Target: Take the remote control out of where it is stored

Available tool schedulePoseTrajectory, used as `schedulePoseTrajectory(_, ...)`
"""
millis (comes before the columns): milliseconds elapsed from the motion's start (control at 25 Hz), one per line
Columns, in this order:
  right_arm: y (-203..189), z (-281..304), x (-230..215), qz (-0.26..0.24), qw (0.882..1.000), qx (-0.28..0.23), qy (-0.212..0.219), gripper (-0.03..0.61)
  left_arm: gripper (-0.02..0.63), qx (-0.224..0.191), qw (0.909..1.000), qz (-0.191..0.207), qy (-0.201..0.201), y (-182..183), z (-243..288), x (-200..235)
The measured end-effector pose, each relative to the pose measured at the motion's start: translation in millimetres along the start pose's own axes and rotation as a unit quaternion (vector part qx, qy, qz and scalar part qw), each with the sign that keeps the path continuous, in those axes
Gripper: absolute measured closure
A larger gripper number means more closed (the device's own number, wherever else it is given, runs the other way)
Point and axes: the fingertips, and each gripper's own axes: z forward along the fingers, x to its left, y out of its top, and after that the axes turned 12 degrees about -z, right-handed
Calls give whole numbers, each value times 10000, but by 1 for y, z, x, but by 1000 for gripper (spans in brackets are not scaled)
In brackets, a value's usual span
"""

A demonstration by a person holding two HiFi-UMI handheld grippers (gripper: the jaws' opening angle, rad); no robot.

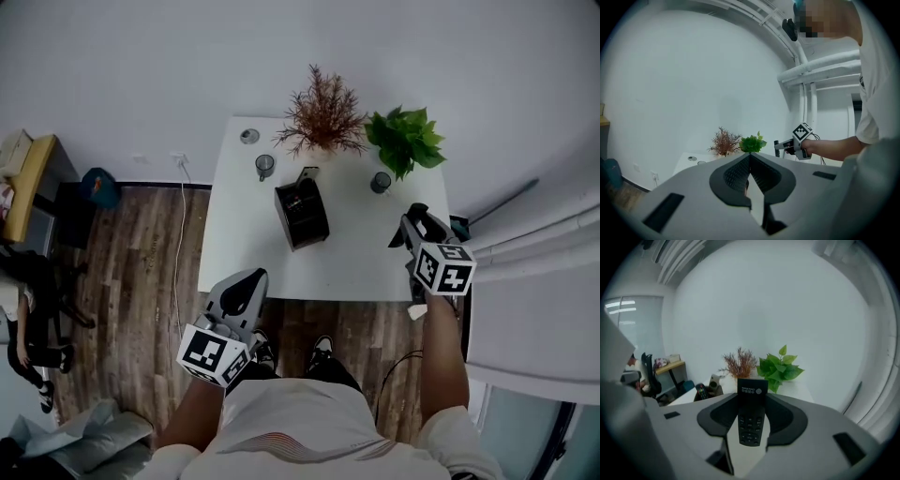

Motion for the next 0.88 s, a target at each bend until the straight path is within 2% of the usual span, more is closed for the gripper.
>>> schedulePoseTrajectory(160, -56, 15, -31, -453, 9907, 1211, 430, 393, 606, -21, 10000, -7, 35, -4, 9, -11)
schedulePoseTrajectory(320, -104, 28, -61, -745, 9676, 2284, 776, 393, 606, -35, 9999, -39, 97, -8, 16, -21)
schedulePoseTrajectory(480, -150, 43, -82, -886, 9371, 3175, 1145, 393, 606, -12, 9999, -56, 163, -14, 21, -29)
schedulePoseTrajectory(640, -188, 56, -91, -1080, 8986, 3970, 1524, 393, 606, 10, 9997, -62, 241, -19, 26, -32)
schedulePoseTrajectory(760, -214, 65, -93, -1195, 8702, 4465, 1706, 393, 606, 36, 9996, -57, 292, -21, 30, -33)
schedulePoseTrajectory(880, -235, 73, -92, -1283, 8479, 4815, 1810, 393, 606, 63, 9994, -52, 334, -24, 33, -34)
